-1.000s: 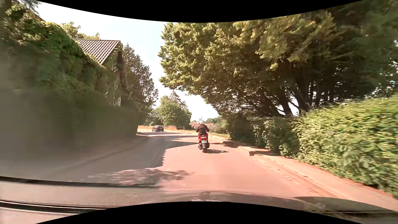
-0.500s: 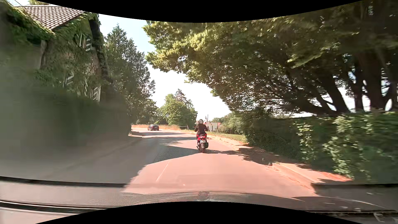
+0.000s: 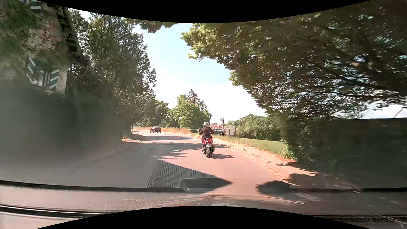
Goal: Follow the waypoints while adhering to traffic rules and regulations
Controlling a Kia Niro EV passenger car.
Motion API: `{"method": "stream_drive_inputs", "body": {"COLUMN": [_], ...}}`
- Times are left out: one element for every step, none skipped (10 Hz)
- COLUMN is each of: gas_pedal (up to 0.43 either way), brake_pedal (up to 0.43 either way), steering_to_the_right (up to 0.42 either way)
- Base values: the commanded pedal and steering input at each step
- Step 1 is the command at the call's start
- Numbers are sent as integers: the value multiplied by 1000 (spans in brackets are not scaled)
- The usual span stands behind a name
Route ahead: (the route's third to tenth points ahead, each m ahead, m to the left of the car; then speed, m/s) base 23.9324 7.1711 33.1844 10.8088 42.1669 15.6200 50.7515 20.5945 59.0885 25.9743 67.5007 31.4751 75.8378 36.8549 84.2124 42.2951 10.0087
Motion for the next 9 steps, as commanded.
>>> {"method": "stream_drive_inputs", "body": {"gas_pedal": [169,169,169,169,169,169,169,169,169], "brake_pedal": [6,6,6,6,6,6,6,6,6], "steering_to_the_right": [-45,-45,-45,-45,-46,-46,-48,-49,-52]}}
